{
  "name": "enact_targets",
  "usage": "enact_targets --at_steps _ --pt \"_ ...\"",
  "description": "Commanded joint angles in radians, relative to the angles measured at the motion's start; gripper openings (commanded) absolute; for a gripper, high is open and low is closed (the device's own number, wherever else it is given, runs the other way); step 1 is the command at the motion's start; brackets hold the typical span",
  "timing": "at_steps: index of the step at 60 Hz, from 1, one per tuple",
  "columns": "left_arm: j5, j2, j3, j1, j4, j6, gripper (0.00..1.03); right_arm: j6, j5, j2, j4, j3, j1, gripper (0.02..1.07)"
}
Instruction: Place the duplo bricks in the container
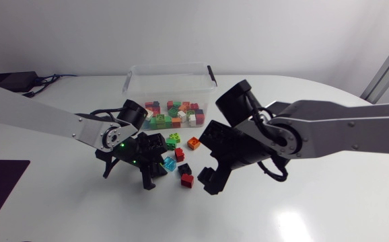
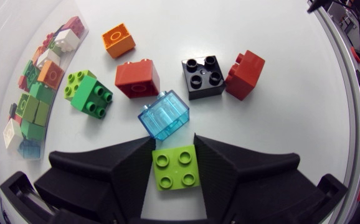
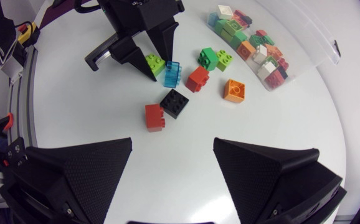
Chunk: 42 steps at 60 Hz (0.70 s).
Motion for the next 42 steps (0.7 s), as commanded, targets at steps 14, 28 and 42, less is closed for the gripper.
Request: enact_targets --at_steps 14,28,42 --pt "-0.008 -0.101 -0.059 0.042 -0.094 0.021 0.28 -0.020 -0.005 0.171 0.046 0.027 0.056 0.96" --pt "0.004 -0.267 -0.096 0.088 -0.133 0.022 0.28 -0.017 0.001 0.256 0.047 0.086 0.096 0.92" --pt "0.038 -0.398 -0.102 0.112 -0.168 0.024 0.28 -0.019 0.018 0.317 0.063 0.116 0.096 0.88"
